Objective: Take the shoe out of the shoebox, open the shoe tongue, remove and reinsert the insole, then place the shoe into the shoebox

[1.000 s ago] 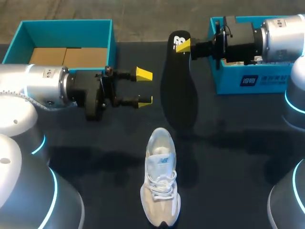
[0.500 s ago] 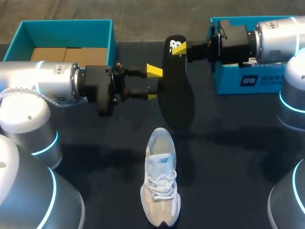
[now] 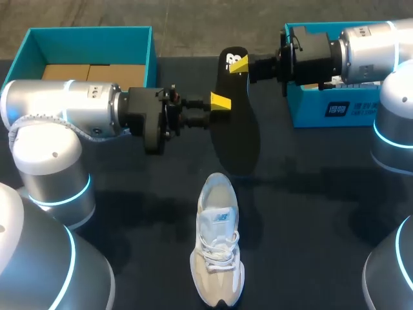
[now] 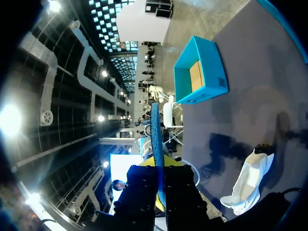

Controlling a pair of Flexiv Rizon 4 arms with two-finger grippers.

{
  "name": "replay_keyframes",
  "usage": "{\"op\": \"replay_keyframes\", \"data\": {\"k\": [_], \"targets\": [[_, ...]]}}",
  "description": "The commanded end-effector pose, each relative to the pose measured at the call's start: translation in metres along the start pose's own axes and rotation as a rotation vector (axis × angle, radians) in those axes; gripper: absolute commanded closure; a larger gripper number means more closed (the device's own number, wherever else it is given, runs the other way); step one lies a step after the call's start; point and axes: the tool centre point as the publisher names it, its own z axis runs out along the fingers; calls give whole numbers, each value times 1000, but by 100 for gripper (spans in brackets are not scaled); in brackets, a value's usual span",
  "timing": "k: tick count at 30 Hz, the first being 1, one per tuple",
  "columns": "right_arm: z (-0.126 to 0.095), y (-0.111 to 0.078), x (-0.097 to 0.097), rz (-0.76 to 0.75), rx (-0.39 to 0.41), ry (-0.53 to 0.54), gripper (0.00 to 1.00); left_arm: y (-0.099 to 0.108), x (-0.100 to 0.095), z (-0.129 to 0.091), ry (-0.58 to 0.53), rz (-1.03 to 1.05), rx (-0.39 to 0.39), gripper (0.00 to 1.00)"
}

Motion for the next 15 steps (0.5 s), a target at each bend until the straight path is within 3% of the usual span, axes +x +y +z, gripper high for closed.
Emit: {"op": "replay_keyframes", "data": {"k": [1, 6, 8, 11, 15], "targets": [[2, 0, 0, 0, -1, -1, 100, 4, 3, 6, -1, 4, -2, 75], [2, 0, 0, 0, -1, -1, 100, 7, 4, 9, 2, 4, -6, 76], [2, 0, 0, 0, -1, -1, 100, 8, 5, 10, 2, 4, -8, 83], [2, 0, 0, 0, -1, -1, 100, 8, 5, 11, 2, 3, -9, 100], [2, 0, 0, 0, -1, -1, 100, 8, 5, 14, 2, 2, -8, 100]]}}
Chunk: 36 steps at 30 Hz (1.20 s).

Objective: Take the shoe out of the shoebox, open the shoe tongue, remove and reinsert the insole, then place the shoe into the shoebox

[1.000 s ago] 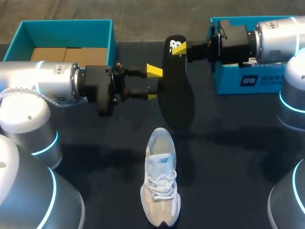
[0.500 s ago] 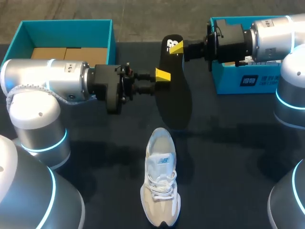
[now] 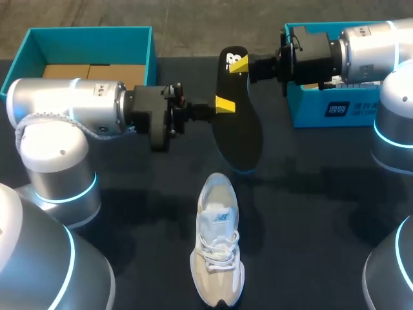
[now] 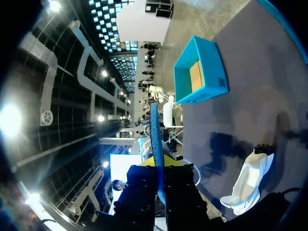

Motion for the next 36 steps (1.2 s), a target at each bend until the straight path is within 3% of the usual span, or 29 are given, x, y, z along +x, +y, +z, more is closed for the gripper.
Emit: {"op": "replay_keyframes", "data": {"k": [1, 4, 5, 6, 18, 28, 36], "targets": [[2, 0, 0, 0, 0, -1, 100, 1, 2, 6, -3, 0, -2, 100], [2, 0, 0, 0, 0, -1, 100, 1, 1, 7, -6, 1, -2, 100], [2, -1, 0, -11, 8, 11, 63, 1, 1, 7, -7, 2, -3, 100], [3, -1, 1, -19, 6, 26, 0, 1, 0, 7, -10, 3, -4, 100], [-8, -14, -2, -82, -48, 49, 0, 1, 1, -13, -1, -12, -38, 100], [-14, -27, -8, -98, -23, 68, 0, 3, 9, -49, 11, -65, -62, 100], [-22, -33, -13, -119, -22, 65, 0, -2, 16, -71, 23, -198, -20, 100]]}}
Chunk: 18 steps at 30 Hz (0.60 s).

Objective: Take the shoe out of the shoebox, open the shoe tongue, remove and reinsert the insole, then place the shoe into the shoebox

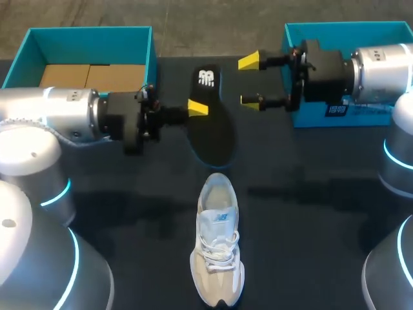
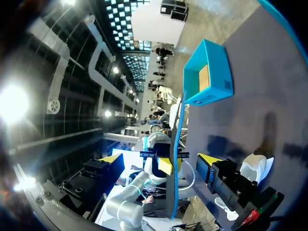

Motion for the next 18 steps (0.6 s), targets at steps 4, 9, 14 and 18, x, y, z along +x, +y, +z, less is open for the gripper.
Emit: {"op": "replay_keyframes", "data": {"k": [4, 9, 14, 18], "targets": [[-8, -7, -3, -9, -15, -10, 0, -7, -1, -27, 42, -128, 22, 100], [-8, -7, -3, -9, -15, -10, 0, -1, 0, -42, 63, -347, 18, 100], [-8, -7, -3, -9, -15, -10, 0, 3, 3, -49, 54, -534, 34, 100], [-8, -7, -3, -9, -15, -10, 0, 6, 8, -52, -19, -744, 105, 100]]}}
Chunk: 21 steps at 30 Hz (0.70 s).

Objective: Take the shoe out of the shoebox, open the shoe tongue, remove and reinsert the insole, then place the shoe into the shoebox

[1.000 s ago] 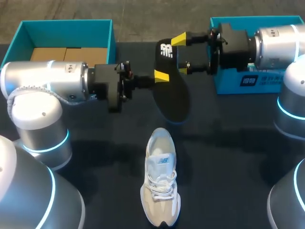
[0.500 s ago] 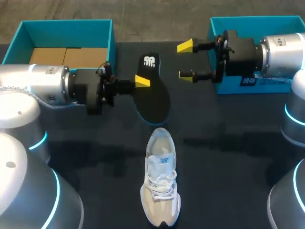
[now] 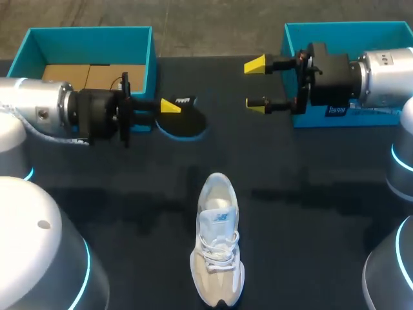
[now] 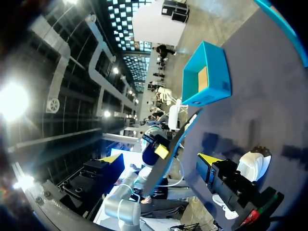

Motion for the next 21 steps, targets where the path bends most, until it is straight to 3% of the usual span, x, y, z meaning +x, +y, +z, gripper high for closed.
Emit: {"op": "replay_keyframes", "data": {"k": [1, 15, 21], "targets": [[1, 0, -1, -1, -2, 0, 0, 7, 2, -3, -37, -222, 89, 100], [1, 0, -1, -1, -2, 0, 0, 7, 2, -3, -37, -222, 89, 100], [1, 0, -1, -1, -2, 0, 0, 3, -15, -9, -118, -893, 214, 100]]}}
